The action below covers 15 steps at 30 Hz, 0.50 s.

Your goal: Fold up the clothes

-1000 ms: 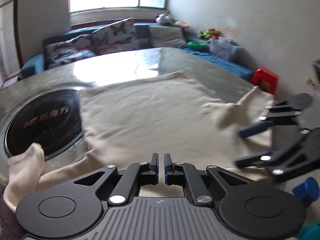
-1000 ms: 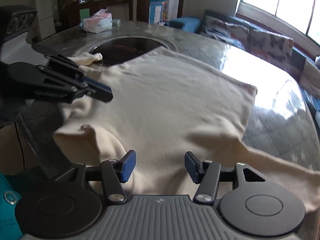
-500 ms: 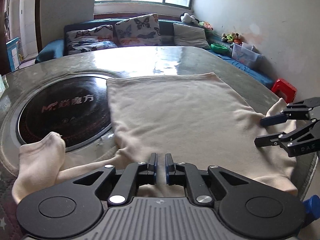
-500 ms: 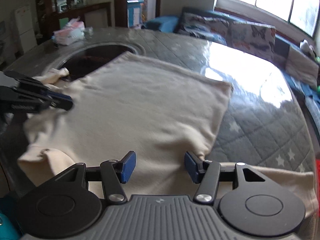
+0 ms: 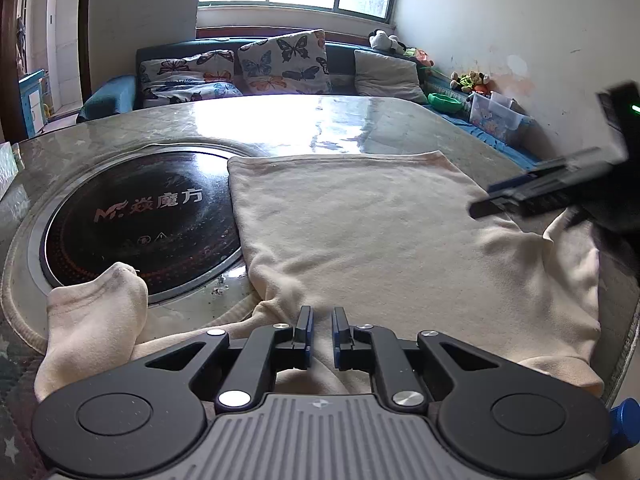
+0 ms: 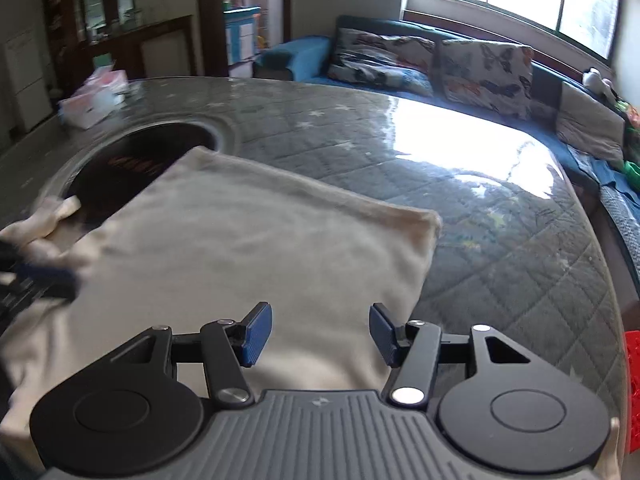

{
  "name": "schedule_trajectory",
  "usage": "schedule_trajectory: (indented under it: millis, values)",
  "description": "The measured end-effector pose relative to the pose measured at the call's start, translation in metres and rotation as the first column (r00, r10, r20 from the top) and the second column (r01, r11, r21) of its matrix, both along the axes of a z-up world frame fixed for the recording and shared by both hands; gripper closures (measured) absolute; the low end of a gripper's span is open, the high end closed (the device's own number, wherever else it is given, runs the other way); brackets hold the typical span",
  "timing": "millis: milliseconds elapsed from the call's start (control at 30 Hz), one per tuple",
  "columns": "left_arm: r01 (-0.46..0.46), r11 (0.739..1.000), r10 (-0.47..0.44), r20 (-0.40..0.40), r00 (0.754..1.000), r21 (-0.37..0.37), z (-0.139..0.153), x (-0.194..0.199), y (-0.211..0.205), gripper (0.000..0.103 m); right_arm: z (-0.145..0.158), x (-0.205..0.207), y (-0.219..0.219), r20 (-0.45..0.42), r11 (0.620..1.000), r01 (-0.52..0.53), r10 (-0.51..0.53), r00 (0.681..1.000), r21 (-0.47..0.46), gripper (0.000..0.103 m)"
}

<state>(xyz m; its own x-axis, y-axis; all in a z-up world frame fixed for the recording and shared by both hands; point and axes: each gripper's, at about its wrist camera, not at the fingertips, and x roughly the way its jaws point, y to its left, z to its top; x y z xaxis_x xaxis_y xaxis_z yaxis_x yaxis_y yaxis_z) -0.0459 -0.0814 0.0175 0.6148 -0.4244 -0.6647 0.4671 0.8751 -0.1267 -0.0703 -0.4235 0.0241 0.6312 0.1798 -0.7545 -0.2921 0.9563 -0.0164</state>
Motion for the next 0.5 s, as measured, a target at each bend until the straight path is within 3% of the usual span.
schedule_trajectory:
  millis: [233,300,500]
  values:
    - [0.004,1.000,-0.004,0.018,1.000,0.001,-0.001,-0.001,0.003,0.092,-0.016,0.048,-0.008,-0.035,0.996,0.092,-0.092,0.995,0.014,0.047]
    - [0.005,1.000,-0.005,0.028,1.000,0.003,-0.001,-0.001,0.004,0.092,-0.019,0.056,-0.009,-0.031,0.994,0.109,-0.108,0.994,0.021,0.040]
    - [0.005,1.000,-0.004,0.044,0.999,-0.009,-0.003,0.002,0.009,0.092,-0.023,0.080,-0.005,-0.023,0.991,0.130,-0.130,0.991,0.026,0.035]
